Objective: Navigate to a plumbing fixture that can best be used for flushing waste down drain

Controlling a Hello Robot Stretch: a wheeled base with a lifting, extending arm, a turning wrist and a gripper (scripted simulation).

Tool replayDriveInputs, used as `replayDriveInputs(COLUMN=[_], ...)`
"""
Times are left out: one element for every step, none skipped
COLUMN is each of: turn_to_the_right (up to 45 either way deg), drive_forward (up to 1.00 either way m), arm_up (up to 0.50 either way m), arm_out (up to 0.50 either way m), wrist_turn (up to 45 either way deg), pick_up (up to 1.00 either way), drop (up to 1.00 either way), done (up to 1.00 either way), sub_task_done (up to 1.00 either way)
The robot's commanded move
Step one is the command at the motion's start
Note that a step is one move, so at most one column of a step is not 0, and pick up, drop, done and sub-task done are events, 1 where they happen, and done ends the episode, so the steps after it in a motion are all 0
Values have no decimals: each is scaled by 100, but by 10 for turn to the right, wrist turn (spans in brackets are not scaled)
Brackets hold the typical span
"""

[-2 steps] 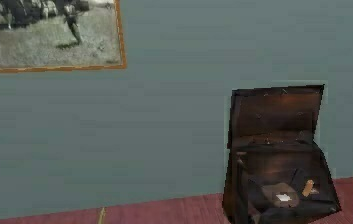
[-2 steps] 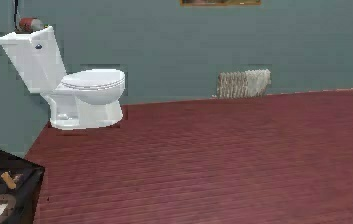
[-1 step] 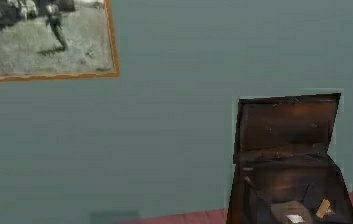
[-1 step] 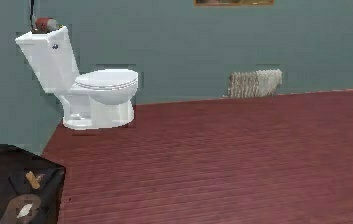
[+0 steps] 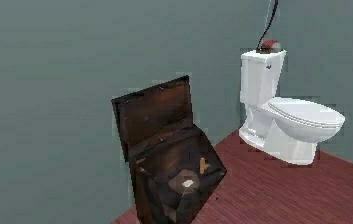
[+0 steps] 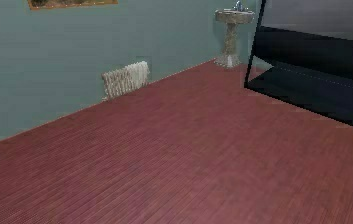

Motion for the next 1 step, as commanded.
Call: replayDriveInputs(turn_to_the_right=[0], drive_forward=[0], arm_up=[0], arm_out=[0], wrist_turn=[0], pick_up=[0], drop=[0], done=[100], sub_task_done=[0])
